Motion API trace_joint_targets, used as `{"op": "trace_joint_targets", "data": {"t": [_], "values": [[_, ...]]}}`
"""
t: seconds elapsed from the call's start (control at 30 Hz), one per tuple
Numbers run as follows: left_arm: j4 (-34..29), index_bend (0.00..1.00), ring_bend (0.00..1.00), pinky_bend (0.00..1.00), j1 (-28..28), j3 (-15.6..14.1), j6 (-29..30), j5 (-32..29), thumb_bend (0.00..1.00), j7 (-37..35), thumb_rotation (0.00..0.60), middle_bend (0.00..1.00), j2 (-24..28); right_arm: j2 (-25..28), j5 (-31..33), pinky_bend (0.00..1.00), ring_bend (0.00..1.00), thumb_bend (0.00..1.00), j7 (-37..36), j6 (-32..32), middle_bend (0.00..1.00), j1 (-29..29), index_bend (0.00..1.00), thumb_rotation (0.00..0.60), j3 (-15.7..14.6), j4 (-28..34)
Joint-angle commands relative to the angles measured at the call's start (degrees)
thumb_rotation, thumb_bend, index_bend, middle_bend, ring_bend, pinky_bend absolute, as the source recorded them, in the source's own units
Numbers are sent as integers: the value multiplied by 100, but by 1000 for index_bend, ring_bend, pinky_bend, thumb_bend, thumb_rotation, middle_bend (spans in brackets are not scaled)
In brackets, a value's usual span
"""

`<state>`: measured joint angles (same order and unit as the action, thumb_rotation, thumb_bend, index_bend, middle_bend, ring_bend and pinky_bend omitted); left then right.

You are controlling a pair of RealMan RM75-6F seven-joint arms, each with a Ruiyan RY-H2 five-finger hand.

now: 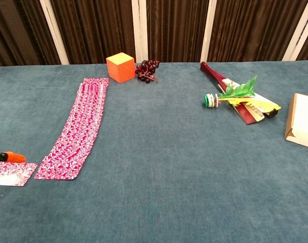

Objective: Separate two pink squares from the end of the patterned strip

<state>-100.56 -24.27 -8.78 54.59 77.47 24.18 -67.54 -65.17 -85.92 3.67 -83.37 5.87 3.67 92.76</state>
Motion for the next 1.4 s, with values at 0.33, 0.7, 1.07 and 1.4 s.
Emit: {"op": "trace_joint_targets", "data": {"t": [0.33,0.7,1.07,1.4], "values": [[-318,0,772,736,-350,256,-303,-724,939,871,600,882,-352,31,18,249,143,269,-72,-30,0,-21,0,600,10,-9],[-447,0,774,736,-560,290,-362,-1235,939,1447,600,882,-567,49,29,249,143,269,-119,-32,0,-25,0,600,19,-16],[-674,0,775,736,-644,133,-227,-1643,939,1904,600,882,-608,80,17,249,143,269,-194,-68,0,-41,0,600,25,-15],[-844,0,775,736,-744,-15,-214,-1896,939,2099,600,882,-615,84,17,249,143,270,-220,-80,0,-42,0,600,37,-20]]}}
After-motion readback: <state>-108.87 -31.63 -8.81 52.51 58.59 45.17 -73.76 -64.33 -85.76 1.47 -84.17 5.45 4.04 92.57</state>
